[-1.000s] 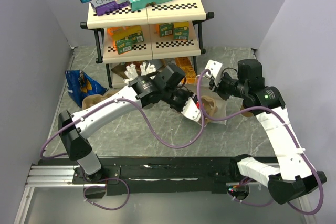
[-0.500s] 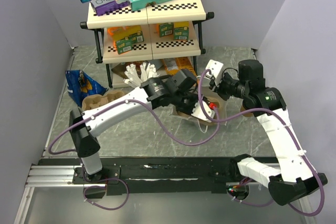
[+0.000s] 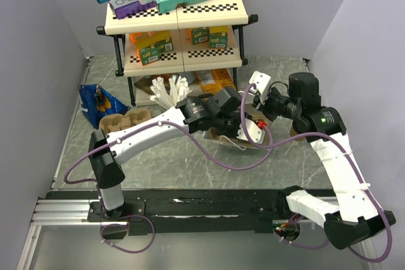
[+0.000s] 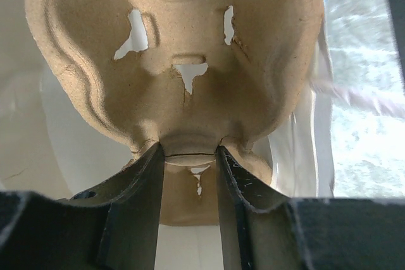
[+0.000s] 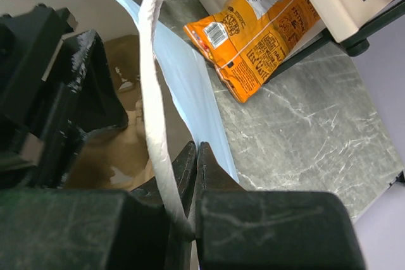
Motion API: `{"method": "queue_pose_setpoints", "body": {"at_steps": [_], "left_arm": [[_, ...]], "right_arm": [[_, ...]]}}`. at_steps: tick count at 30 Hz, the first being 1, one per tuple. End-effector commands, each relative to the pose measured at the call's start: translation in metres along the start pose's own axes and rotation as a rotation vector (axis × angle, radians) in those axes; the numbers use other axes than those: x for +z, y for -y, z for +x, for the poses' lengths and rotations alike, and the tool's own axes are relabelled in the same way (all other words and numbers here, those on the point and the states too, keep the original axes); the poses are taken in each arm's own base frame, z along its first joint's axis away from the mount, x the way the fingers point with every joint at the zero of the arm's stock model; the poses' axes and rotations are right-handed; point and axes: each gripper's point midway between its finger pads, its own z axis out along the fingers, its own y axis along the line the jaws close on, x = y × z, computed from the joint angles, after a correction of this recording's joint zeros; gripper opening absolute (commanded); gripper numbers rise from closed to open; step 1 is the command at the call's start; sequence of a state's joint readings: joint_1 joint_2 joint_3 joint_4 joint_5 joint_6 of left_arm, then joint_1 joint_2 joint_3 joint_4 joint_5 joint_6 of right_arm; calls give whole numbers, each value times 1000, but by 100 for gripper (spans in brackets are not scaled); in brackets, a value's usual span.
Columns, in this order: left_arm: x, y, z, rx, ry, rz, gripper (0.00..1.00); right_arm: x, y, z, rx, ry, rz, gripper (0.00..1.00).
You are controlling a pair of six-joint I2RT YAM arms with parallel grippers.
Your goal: Pack the takeout coffee
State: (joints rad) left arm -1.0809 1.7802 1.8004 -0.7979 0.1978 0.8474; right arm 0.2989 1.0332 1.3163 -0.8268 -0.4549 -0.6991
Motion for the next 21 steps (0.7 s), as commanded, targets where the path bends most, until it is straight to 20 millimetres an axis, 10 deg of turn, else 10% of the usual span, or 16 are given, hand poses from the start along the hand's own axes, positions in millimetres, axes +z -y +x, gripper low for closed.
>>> {"method": "queue_pose_setpoints", "body": {"at_steps": [1,21], "left_arm": [[3,-15,9,29,-89,-90,1],[41,-12,19,174,-216,-112,1]], "right_arm": [[-6,9,-19,-30,55,41,0],[3,-13,-12,-3,49,-43,0]]}}
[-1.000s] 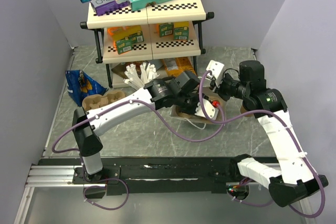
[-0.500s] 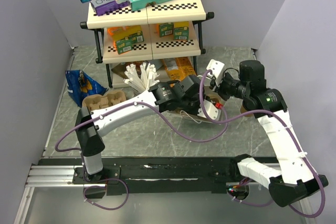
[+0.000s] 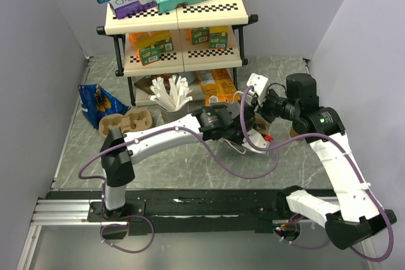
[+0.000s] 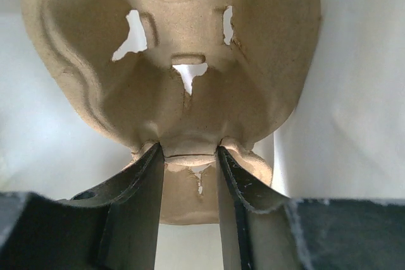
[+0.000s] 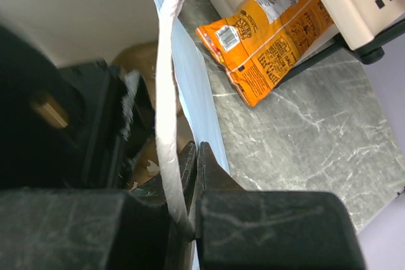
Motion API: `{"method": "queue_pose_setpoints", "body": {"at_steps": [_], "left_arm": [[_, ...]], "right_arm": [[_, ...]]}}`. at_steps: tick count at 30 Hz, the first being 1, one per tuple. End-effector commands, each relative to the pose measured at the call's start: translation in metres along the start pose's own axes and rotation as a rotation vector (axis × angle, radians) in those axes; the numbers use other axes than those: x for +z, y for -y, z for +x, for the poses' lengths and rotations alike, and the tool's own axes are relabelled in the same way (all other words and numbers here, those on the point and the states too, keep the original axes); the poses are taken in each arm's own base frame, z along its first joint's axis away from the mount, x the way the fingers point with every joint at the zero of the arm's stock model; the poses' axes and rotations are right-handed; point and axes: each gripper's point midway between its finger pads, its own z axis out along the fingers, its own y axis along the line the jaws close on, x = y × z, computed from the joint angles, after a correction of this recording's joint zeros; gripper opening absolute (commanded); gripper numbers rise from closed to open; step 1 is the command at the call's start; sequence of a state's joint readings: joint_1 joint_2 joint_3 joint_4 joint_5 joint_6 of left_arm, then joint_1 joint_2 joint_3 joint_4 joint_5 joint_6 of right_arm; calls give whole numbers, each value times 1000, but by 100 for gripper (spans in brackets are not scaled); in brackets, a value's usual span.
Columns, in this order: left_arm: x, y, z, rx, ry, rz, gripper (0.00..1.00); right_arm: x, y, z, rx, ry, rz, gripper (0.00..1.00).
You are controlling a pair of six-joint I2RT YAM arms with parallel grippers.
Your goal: Pack the takeout coffee
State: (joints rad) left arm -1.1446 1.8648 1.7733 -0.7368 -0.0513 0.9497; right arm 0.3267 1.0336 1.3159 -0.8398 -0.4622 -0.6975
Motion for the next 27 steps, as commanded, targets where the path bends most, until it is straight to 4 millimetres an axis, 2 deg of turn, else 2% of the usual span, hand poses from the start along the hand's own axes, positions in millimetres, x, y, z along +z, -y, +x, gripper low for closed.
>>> {"method": "queue_pose_setpoints", "body": {"at_steps": [1,10,14,19,27], "left_arm": [[7,-7,-8,24,-25,-29,1],[23,9,-1,-57,-86,-5,1],[24,-1,4,-64,-122,-63,1],[31,-3,-1,-50,-107,-77,1],[44,9,-5,21,-58,-20,1]], "right_arm": [[1,-4,-9,3,42,-7,0],[-5,-23,4,-14,32,-37,0],[-11,-30,2,-22,48,-56,0],[-12,-36,-7,-1,87,-83,0],[-11,-48,-7,23,103,-144,0]]}}
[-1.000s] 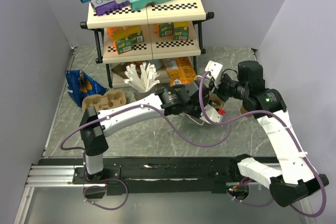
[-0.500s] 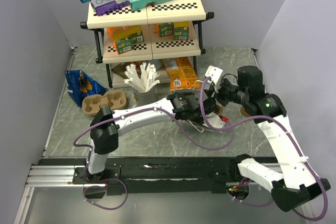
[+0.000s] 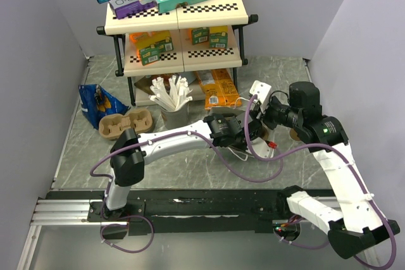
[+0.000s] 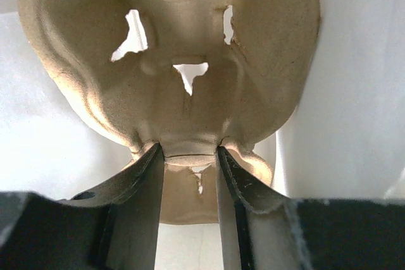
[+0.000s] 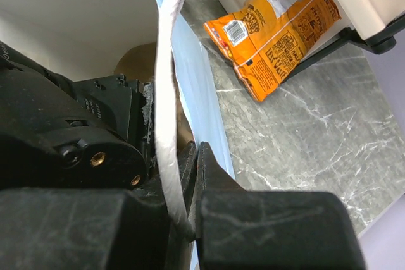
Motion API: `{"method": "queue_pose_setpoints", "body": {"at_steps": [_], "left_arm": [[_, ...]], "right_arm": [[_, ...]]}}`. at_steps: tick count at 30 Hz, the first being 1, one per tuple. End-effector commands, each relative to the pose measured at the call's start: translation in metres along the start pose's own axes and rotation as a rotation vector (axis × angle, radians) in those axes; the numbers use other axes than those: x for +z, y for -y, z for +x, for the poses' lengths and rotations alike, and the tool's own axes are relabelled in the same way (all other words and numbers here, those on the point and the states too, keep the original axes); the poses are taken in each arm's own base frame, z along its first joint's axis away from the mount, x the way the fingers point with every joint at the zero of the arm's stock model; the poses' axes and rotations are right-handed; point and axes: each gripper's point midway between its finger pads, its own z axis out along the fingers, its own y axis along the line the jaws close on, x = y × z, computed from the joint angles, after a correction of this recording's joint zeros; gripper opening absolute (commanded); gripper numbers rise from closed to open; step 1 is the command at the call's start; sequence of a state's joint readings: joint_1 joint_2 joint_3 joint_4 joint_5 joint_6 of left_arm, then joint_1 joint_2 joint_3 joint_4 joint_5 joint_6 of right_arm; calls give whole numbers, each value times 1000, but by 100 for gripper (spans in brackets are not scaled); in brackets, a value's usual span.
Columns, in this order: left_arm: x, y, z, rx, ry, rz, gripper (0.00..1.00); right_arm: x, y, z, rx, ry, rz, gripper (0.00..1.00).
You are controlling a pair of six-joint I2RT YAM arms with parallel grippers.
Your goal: Pack the takeout coffee
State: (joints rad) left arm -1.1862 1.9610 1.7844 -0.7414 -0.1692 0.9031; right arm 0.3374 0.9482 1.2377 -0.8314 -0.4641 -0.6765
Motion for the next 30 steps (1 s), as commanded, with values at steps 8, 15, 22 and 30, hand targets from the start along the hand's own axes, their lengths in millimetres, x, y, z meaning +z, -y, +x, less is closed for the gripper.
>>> {"method": "queue_pose_setpoints", "body": {"at_steps": [8,15,22,30], "left_arm": [[25,-9,-5,38,45,-41,1],[33,2,4,-29,39,8,8],[47,3,13,-81,55,20,10],[57,-9,14,-83,57,-28,20]], "right_arm": [[-4,-44,-16,26,98,-204,0],[-5,-42,-15,25,82,-199,0],[-7,-46,-16,24,79,-219,0],[-6,-49,-14,37,77,-228,0]]}}
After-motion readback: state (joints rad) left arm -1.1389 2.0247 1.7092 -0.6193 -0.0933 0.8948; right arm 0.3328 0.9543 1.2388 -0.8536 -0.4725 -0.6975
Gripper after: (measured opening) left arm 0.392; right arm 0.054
